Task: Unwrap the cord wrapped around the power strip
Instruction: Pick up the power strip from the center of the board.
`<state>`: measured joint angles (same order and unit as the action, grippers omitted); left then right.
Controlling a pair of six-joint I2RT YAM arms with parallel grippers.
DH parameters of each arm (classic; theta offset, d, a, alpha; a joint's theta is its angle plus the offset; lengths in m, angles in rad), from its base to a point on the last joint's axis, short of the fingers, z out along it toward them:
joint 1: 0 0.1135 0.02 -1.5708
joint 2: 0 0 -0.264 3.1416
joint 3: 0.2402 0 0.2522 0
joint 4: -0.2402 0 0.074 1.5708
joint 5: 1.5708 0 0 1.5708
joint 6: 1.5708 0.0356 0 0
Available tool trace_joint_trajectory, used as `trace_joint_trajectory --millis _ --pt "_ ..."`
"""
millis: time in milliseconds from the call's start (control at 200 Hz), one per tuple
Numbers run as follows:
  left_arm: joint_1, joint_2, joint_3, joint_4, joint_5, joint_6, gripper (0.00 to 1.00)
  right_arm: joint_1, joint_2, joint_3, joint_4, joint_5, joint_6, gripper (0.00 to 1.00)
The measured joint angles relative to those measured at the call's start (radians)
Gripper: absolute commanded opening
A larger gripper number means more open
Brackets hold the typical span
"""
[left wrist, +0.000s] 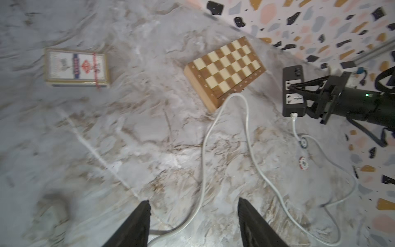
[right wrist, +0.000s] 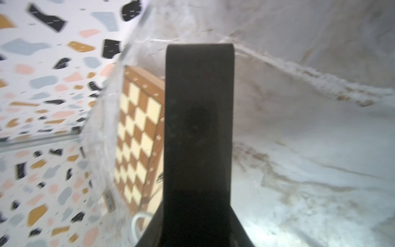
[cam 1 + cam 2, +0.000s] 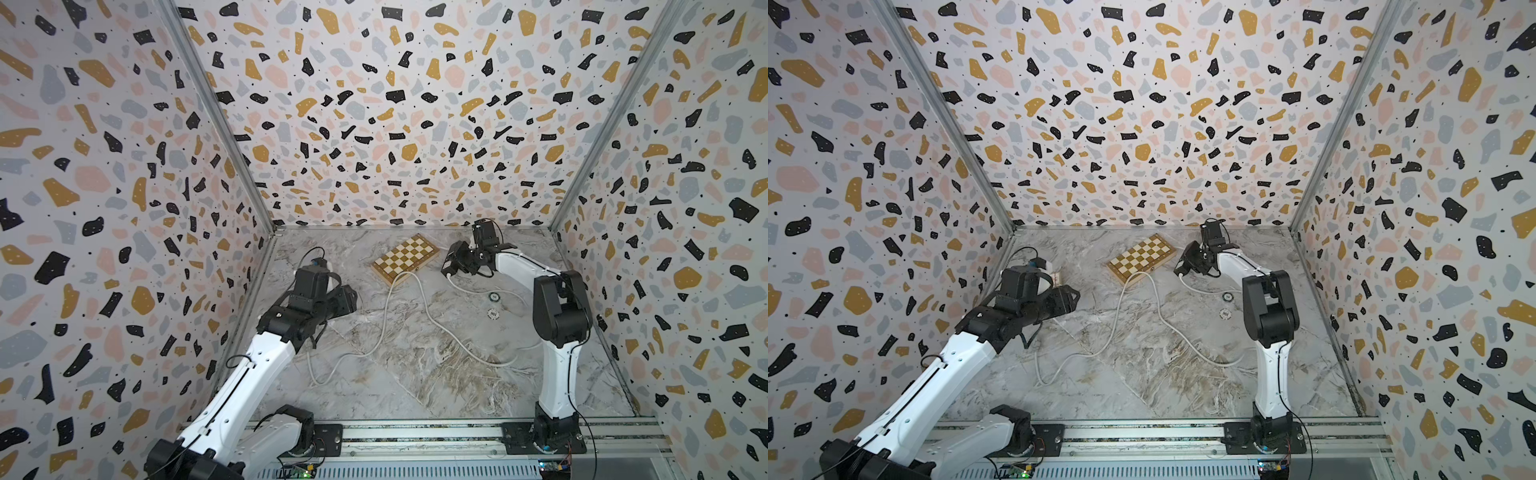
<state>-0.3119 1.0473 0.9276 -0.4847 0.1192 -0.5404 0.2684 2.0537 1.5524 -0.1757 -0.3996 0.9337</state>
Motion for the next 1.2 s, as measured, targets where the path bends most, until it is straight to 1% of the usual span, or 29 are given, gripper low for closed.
trace_joint_trajectory --millis 60,125,165,280,441,511,591,656,726,896,941,986,1061,1196 --pt "-0.006 0.023 -0.005 0.074 0.039 -0.012 0.67 -0.007 -0.032 -0.033 0.081 -0.097 -0.004 0.00" --pt "-0.008 0.054 -0.009 0.154 0.095 -0.031 0.68 -0.009 -0.037 -0.056 0.198 -0.210 0.021 0.00" --pt "-0.008 0.076 -0.010 0.201 0.131 -0.044 0.70 -0.008 -0.034 -0.081 0.310 -0.294 0.065 0.00" --pt "-0.008 0.135 0.002 0.284 0.210 -0.072 0.73 -0.006 -0.021 -0.174 0.607 -0.462 0.212 0.00" --pt "-0.008 0.230 0.091 0.348 0.307 -0.146 0.79 -0.002 -0.001 -0.242 0.894 -0.624 0.389 0.00" --pt "-0.008 0.273 0.157 0.351 0.337 -0.181 0.80 0.000 -0.001 -0.254 0.978 -0.673 0.436 0.00" --pt "-0.009 0.325 0.248 0.327 0.365 -0.217 0.80 0.002 -0.002 -0.269 1.038 -0.710 0.457 0.00" --pt "-0.012 0.369 0.322 0.294 0.377 -0.240 0.80 0.006 -0.013 -0.294 1.033 -0.723 0.439 0.00" --pt "-0.021 0.407 0.390 0.246 0.373 -0.253 0.81 0.009 -0.035 -0.322 0.964 -0.730 0.380 0.00" --pt "-0.063 0.496 0.541 0.078 0.322 -0.262 0.83 0.041 -0.130 -0.334 0.651 -0.717 0.126 0.00" --pt "-0.072 0.526 0.580 0.026 0.309 -0.262 0.86 0.050 -0.157 -0.332 0.583 -0.713 0.065 0.00" --pt "-0.080 0.552 0.606 -0.013 0.302 -0.265 0.90 0.059 -0.178 -0.326 0.523 -0.713 0.014 0.00" --pt "-0.097 0.586 0.624 -0.055 0.288 -0.273 0.94 0.073 -0.200 -0.313 0.434 -0.711 -0.068 0.00" --pt "-0.123 0.636 0.652 -0.114 0.278 -0.288 0.96 0.101 -0.208 -0.280 0.278 -0.704 -0.200 0.00"
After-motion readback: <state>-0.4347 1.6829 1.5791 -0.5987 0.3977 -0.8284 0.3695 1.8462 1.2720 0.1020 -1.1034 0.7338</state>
